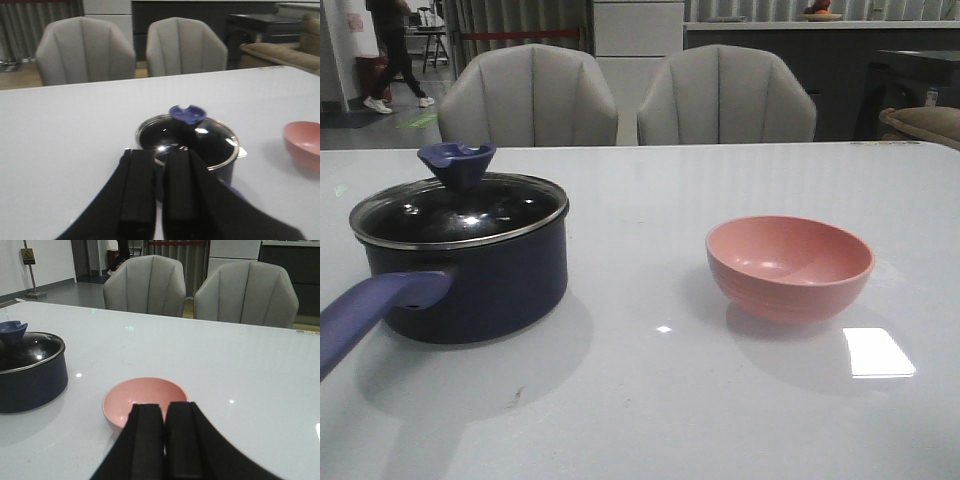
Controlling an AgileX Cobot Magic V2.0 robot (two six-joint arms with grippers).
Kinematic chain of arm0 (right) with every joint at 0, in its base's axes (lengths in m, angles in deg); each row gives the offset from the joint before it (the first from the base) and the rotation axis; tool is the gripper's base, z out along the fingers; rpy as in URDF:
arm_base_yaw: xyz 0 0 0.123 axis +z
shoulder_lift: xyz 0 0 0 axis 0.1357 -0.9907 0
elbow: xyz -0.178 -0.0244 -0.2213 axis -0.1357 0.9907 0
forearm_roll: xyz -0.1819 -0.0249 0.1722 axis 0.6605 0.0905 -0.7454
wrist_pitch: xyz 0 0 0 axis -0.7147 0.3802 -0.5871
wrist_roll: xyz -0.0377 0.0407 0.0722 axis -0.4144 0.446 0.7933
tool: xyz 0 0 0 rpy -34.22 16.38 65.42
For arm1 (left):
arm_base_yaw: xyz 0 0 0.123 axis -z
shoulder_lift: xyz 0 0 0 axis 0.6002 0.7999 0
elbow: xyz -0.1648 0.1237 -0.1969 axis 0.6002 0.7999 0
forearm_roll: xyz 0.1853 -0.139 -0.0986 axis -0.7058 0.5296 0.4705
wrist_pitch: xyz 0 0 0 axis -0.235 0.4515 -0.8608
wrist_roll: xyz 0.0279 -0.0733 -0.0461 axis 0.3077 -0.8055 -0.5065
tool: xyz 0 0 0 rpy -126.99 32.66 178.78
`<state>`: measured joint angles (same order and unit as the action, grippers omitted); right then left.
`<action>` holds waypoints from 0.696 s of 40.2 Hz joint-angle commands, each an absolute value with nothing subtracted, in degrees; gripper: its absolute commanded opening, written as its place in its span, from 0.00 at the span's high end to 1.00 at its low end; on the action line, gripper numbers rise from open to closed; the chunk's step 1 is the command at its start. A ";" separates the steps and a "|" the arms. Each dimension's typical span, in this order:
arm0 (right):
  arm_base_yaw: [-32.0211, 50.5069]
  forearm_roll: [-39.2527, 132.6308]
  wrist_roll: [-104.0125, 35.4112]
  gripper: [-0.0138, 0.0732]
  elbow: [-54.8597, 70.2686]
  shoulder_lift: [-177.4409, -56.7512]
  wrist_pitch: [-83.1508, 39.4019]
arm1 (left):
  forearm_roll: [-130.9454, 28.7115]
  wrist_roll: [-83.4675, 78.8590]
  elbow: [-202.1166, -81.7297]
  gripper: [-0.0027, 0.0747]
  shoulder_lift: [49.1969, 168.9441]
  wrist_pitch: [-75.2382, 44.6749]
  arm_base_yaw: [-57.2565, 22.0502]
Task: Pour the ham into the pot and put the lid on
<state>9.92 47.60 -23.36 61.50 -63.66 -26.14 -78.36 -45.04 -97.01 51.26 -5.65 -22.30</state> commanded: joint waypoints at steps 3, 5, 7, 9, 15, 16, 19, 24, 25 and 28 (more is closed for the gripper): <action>9.91 47.53 -23.94 0.67 59.84 -64.28 -30.39 | -78.93 -45.18 -91.12 0.79 49.98 -17.44 -29.26; 9.91 47.53 -23.94 0.67 59.84 -64.28 -30.35 | -78.28 -45.18 -89.14 0.79 50.09 -19.69 -30.84; 9.91 47.53 -23.94 0.67 59.84 -64.28 -30.40 | -77.29 -45.18 -87.37 0.79 50.09 -22.04 -32.12; 9.91 47.53 -23.94 0.67 59.84 -64.28 -30.40 | -76.08 -45.18 -85.78 0.79 50.09 -24.48 -33.05; 9.91 47.53 -23.94 0.67 59.84 -64.28 -30.35 | -75.38 -45.18 -83.05 0.79 50.09 -28.49 -33.50; 9.91 47.53 -23.94 0.67 59.84 -64.28 -30.35 | -75.38 -45.18 -83.05 0.79 50.09 -28.11 -33.50; 9.91 47.53 -23.94 0.67 59.84 -64.28 -30.35 | -75.38 -45.18 -83.05 0.79 50.09 -28.93 -33.50; 9.91 47.53 -23.94 0.67 59.84 -64.28 -30.35 | -75.38 -45.18 -83.05 0.79 50.09 -29.02 -33.50; 9.91 47.53 -23.94 0.67 59.84 -64.28 -30.35 | -75.38 -45.18 -83.05 0.79 50.09 -29.02 -33.50; 9.91 47.53 -23.94 0.67 59.84 -64.28 -30.35 | -75.38 -45.18 -83.05 0.79 50.09 -29.02 -33.50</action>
<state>9.92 47.60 -23.36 61.50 -63.66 -26.14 -75.89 -45.04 -84.25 51.24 -23.71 -33.31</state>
